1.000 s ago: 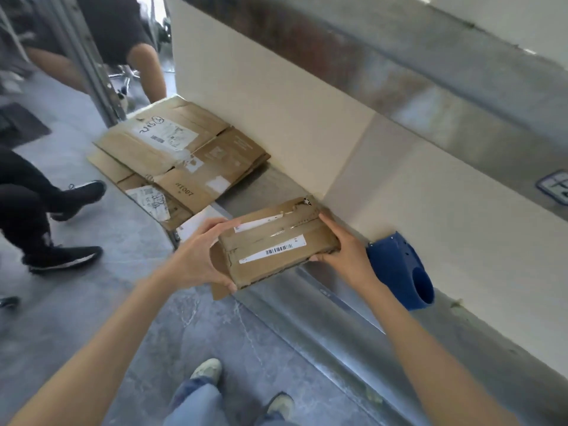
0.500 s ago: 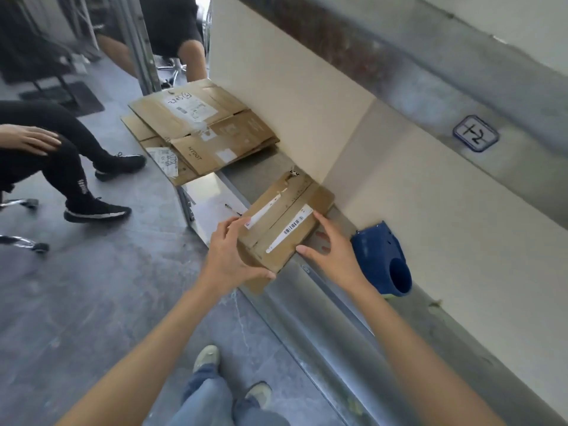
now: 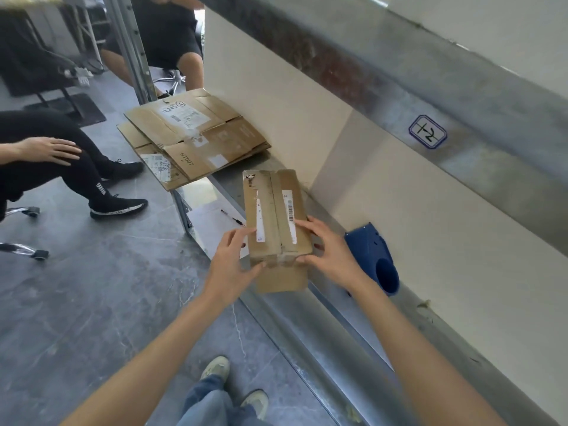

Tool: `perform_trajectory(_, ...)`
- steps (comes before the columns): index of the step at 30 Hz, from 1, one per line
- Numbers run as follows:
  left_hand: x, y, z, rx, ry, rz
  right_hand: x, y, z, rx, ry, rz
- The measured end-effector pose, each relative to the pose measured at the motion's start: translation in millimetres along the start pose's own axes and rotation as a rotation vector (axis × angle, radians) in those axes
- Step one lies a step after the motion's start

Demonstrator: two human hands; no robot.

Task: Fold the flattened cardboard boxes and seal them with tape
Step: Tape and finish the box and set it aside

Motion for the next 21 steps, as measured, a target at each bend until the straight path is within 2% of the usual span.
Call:
perform_trajectory(5, -9.3, -13.8, 19.4, 0.120, -0.026, 0.012, -17.4, 22.7, 8.5, -0.151, 0.006, -0.063)
perform_trajectory(9, -16.6, -25.7, 39.0, 0.166, -0.013, 0.040, -31.5, 28.3, 17.4, -0.197, 0.002, -0.107)
perform_trajectory(17, -15.3, -38.7, 53.5, 0.226, -0.049, 0.171, -56.6, 29.2, 21.8, -0.129, -0.034, -0.131)
perform_trajectory(21, -21.8, -34.9, 53.9, 0.174, -0.089, 0.269, -56.1, 32.8, 19.6, -0.089, -0.035, -0.206)
Point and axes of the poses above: each hand's wrist, its own z-axis towards the middle knuckle, its own y-axis out of the back of the hand, x = y × z, the point moved 4 cm from there along z, towards the middle knuckle, and after that the axes turned 13 degrees about y, right-handed, at the moved point
